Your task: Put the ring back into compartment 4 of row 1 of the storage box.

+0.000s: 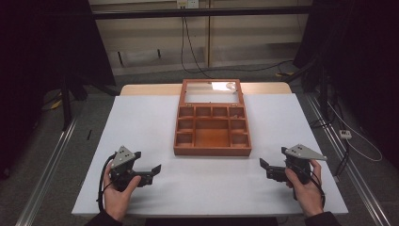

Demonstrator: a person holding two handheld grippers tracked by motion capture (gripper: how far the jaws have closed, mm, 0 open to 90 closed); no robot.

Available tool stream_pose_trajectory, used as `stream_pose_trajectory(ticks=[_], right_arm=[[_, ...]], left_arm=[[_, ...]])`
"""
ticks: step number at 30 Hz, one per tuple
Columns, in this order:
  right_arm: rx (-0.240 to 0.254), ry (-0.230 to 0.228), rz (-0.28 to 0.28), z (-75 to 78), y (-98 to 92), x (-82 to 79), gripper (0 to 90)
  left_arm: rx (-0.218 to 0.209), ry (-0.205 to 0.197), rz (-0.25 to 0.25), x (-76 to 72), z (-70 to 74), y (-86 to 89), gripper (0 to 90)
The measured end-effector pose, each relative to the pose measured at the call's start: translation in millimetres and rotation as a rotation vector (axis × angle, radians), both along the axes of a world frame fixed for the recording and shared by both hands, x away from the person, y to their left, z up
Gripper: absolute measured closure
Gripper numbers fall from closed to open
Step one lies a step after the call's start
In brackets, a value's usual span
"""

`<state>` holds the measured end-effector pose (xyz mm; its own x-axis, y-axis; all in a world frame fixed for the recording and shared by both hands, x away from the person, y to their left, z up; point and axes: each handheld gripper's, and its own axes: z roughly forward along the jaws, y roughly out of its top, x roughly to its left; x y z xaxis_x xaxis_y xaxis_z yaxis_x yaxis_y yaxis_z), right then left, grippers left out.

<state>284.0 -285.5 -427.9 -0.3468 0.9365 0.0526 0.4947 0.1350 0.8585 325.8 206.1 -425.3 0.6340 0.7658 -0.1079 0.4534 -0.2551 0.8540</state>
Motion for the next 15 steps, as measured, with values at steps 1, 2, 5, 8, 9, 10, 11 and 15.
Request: stream_pose_trajectory(ticks=[1,2,5,8,9,10,11,15], right_arm=[[-0.002,0.004,-0.002,-1.2,-0.7,-1.5,8.0],[-0.002,0.006,-0.002,-2.2,-1.3,-3.2,7.9],[0.002,0.004,-0.013,-6.6,-3.9,-7.8,7.8],[0.010,0.001,-0.030,-12.6,-5.8,-11.1,8.0],[0.022,0.003,-0.035,-14.0,-6.0,-11.5,8.2],[0.032,0.006,-0.036,-14.3,-5.9,-11.8,8.2],[0.030,0.000,-0.041,-14.3,-5.5,-12.0,8.3],[0.012,0.002,-0.035,-17.5,-2.7,-11.6,8.3]], left_arm=[[-0.002,-0.001,0.003,0.1,0.1,0.5,6.9],[-0.002,0.000,0.004,0.1,0.1,0.7,6.7],[0.000,0.000,0.006,0.0,0.3,1.0,6.6],[-0.002,0.001,0.011,-0.2,0.3,1.2,6.4],[-0.002,0.001,0.011,0.0,0.2,1.4,6.4],[-0.008,0.001,0.009,0.3,0.1,1.7,6.4],[-0.006,0.002,0.012,0.3,0.4,1.9,6.4],[-0.006,0.002,0.010,1.3,0.4,2.0,6.4]])
